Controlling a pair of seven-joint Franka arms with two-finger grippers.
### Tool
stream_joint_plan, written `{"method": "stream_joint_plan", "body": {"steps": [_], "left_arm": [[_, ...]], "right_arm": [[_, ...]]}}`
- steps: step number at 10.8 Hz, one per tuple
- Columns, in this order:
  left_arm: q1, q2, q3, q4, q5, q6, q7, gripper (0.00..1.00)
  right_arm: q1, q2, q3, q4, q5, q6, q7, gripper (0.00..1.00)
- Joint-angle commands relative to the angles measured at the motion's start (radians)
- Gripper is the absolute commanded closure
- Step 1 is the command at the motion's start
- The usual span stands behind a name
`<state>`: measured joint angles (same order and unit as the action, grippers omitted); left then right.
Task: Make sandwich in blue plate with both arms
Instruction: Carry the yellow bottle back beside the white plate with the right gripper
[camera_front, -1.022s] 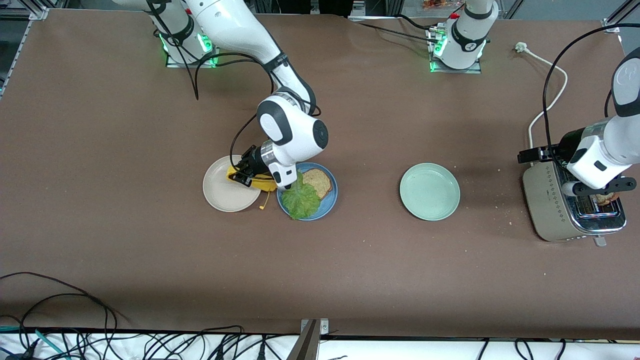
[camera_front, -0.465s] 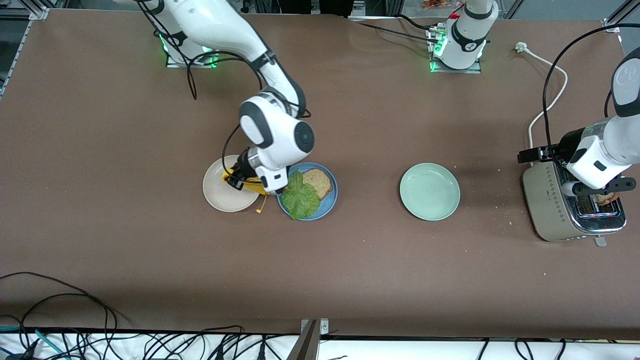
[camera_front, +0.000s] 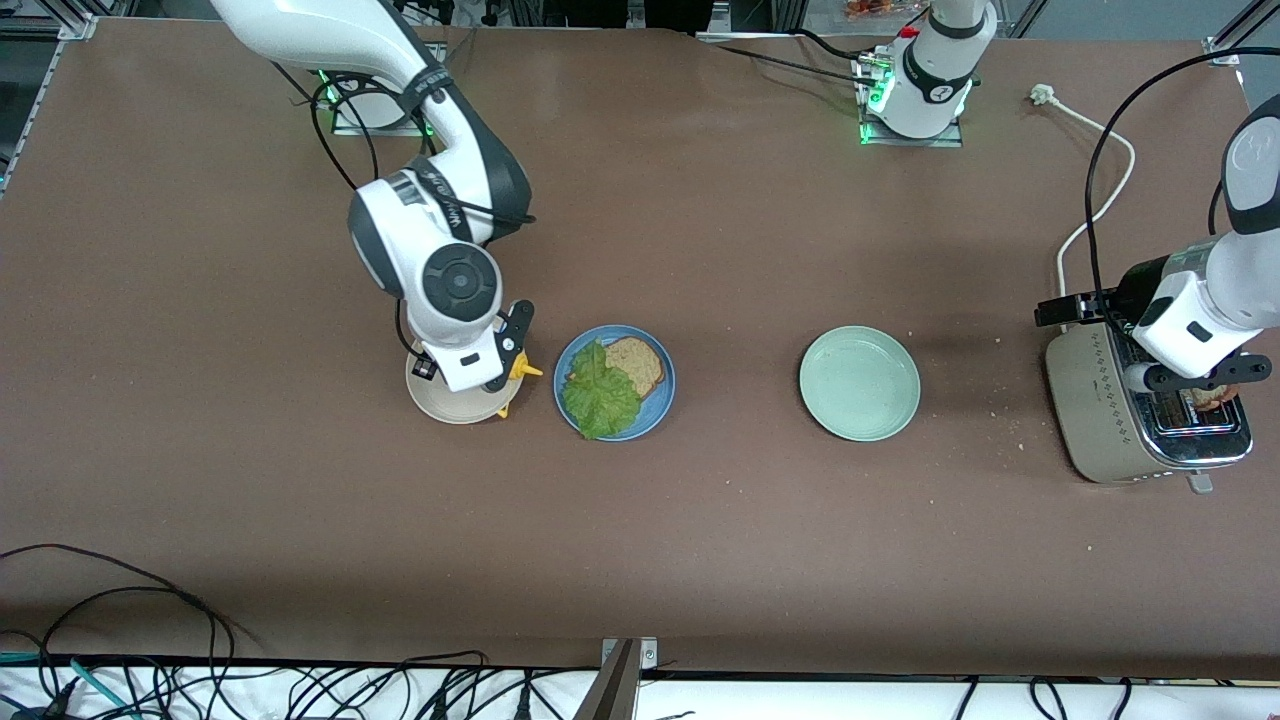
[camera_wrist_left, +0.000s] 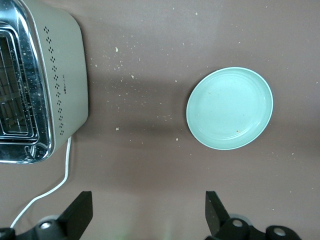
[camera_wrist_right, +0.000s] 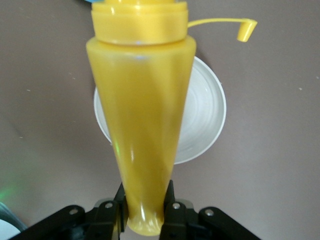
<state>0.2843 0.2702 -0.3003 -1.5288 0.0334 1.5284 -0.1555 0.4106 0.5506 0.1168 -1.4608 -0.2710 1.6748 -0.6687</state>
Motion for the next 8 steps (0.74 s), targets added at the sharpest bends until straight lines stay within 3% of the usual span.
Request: {"method": "stream_joint_plan", "body": {"steps": [1, 8], "left_arm": [[0.003, -0.008, -0.003, -0.005, 0.026, -0.004, 0.019, 0.01], [0.001, -0.008, -0.003, -0.005, 0.026, -0.004, 0.019, 0.01]], "right_arm": [[-0.218, -0.034, 0.157, -0.038, 0.100, 0.017, -0.125, 1.00], [-0.513, 0.031, 0.175, -0.029, 0.402, 0.016, -0.688, 1.00]]}}
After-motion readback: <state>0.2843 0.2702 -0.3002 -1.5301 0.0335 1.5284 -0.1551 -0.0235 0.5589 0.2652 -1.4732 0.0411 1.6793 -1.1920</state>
